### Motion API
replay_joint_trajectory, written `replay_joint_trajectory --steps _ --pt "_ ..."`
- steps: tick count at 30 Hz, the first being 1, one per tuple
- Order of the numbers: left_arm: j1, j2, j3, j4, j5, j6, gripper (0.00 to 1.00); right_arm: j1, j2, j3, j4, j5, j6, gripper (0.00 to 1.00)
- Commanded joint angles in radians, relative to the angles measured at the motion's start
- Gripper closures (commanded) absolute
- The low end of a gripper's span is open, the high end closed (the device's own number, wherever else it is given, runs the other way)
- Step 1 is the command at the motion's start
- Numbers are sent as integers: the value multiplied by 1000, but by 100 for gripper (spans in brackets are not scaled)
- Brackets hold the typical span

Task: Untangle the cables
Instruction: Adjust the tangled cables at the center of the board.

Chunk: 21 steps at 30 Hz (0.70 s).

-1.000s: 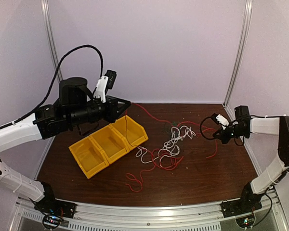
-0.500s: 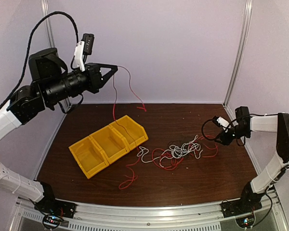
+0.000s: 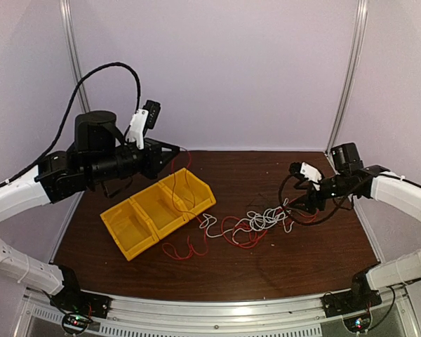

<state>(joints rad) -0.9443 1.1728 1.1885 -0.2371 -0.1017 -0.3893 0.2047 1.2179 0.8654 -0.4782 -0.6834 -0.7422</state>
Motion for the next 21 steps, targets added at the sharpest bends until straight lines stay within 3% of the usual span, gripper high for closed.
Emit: replay_joint_trajectory --steps 1,8,12,15,21 --pt "4 -38 -42 69 -49 -40 100 187 93 45 93 58 75 29" --pt "4 -77 -114 54 -68 -85 100 428 401 224 149 211 98 25" --pt "4 -120 -139 44 -89 -99 100 490 598 388 75 266 109 1" --pt "4 -147 -149 30 -109 -103 100 503 699 471 34 244 123 0" --pt "4 -175 -159 17 -132 -102 100 503 784 494 12 238 119 9"
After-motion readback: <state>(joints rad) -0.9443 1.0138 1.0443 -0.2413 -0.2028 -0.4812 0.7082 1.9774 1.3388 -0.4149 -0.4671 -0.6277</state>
